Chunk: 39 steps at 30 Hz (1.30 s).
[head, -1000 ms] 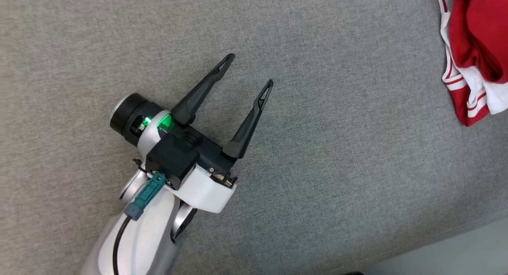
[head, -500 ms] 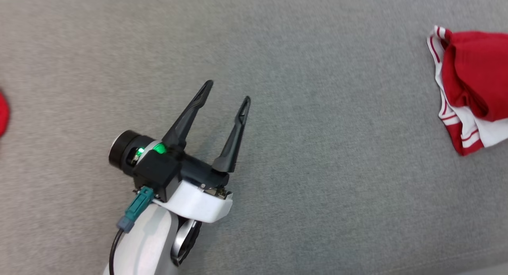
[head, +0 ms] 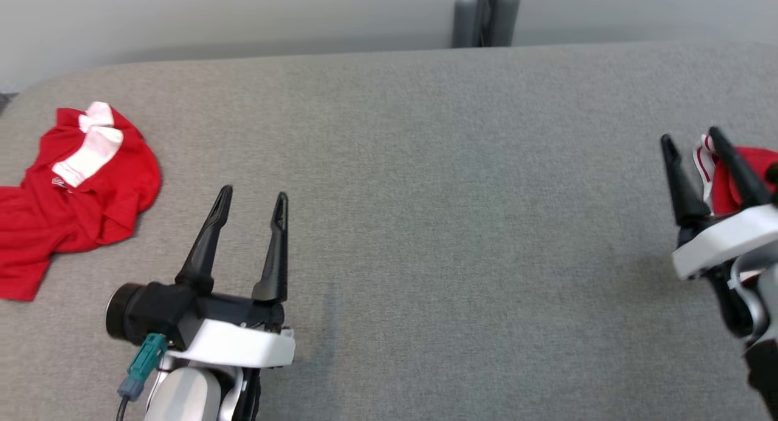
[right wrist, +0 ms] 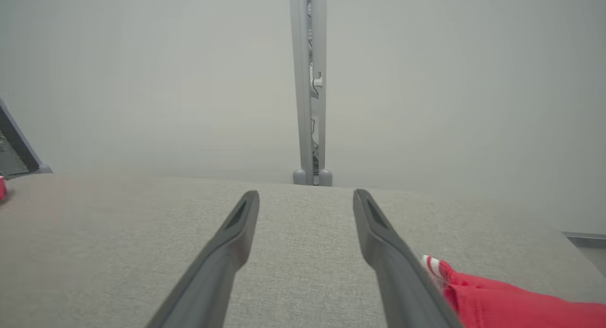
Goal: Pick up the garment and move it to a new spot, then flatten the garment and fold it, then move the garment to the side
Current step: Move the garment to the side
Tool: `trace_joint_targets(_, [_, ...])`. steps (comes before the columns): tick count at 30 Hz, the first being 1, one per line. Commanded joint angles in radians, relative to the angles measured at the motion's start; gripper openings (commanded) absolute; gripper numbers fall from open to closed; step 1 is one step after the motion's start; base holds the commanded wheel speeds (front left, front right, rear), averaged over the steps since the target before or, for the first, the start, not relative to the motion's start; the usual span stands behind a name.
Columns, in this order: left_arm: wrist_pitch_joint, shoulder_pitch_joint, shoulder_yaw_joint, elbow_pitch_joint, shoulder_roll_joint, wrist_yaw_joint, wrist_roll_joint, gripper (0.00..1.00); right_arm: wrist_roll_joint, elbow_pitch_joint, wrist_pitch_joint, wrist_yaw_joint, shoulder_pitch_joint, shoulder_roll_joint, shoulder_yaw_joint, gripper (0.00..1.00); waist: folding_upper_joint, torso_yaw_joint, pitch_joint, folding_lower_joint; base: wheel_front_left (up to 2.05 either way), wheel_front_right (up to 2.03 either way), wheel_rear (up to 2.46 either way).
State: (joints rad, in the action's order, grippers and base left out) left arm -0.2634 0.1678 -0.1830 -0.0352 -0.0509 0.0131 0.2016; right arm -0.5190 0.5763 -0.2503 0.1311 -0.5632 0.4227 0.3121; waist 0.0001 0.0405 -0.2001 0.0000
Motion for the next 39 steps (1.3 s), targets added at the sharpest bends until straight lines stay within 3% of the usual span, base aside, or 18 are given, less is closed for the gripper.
trace_joint_targets(1, [-0.002, -0.023, 0.016, -0.004, -0.003, -0.007, 0.007, 1.00, 0.013, -0.037, -0.009, -0.001, 0.049, -0.026, -0.025, 1.00, -0.0001, 0.029, 0.036, 0.0000, 0.00, 0.00, 0.00])
trace_joint_targets(7, [-0.002, -0.075, 0.028, -0.013, -0.001, 0.000, 0.019, 1.00, 0.109, -0.183, -0.015, -0.001, 0.216, -0.148, -0.146, 1.00, -0.0001, 0.058, 0.065, 0.0000, 0.00, 0.00, 0.00])
trace_joint_targets(8, [-0.002, -0.082, 0.029, -0.018, -0.002, -0.009, 0.031, 1.00, 0.139, -0.223, -0.016, -0.001, 0.254, -0.192, -0.179, 1.00, -0.0001, 0.064, 0.071, 0.0000, 0.00, 0.00, 0.00])
trace_joint_targets(16, [-0.002, -0.113, 0.013, -0.039, -0.002, -0.025, 0.038, 1.00, 0.265, -0.366, -0.015, -0.001, 0.381, -0.302, -0.236, 1.00, -0.0001, 0.070, 0.084, 0.0000, 0.00, 0.00, 0.00])
trace_joint_targets(39, [-0.002, -0.111, -0.003, -0.044, -0.001, -0.046, 0.043, 1.00, 0.311, -0.394, -0.016, -0.001, 0.411, -0.349, -0.224, 1.00, -0.0001, 0.062, 0.079, 0.0000, 0.00, 0.00, 0.00])
